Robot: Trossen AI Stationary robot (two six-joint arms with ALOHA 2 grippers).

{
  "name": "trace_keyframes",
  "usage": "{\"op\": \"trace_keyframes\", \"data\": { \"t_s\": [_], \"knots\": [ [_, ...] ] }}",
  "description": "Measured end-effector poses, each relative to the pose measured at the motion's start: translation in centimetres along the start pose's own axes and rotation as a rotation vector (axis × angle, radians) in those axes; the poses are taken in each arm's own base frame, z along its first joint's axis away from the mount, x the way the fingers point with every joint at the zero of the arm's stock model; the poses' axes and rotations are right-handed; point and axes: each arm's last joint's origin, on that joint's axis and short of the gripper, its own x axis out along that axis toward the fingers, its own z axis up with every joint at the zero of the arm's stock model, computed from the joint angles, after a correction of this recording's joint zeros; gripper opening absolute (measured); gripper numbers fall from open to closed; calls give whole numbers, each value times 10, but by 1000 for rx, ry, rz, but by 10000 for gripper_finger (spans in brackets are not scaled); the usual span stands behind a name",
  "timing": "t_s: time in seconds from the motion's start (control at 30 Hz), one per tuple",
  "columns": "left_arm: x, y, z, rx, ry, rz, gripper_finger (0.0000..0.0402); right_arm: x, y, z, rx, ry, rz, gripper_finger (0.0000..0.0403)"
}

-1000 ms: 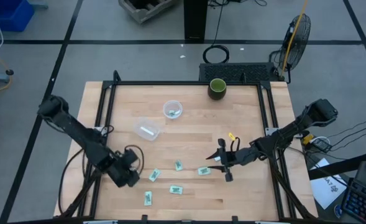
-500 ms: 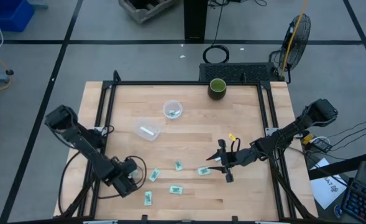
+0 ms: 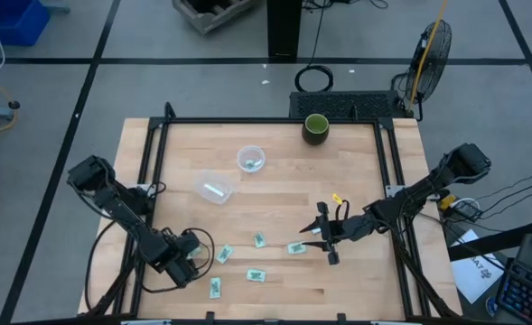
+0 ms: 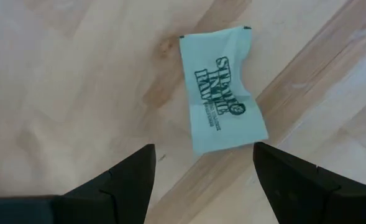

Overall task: Pick and place Stevia / Truvia into bins
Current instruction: Put the stevia packet into the bottom container

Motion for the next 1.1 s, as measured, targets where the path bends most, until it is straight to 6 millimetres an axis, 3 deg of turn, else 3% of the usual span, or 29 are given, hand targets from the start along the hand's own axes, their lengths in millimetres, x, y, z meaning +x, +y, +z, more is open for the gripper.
{"op": "trace_keyframes", "data": {
  "t_s": [0.27, 0.77, 0.9, 1.1],
  "knots": [
    [-9, -10, 11, 65, -133, -51, 275, 0, 0, 0, 24, 0, -2, 155],
    [10, -14, 8, 190, -68, 27, 274, 0, 0, 0, 37, 0, -3, 155],
    [9, -13, 11, 174, -70, 19, 248, 0, 0, 0, 37, 0, -3, 155],
    [8, -13, 12, 173, -87, 21, 172, 0, 0, 0, 37, 0, -4, 155]
  ]
}}
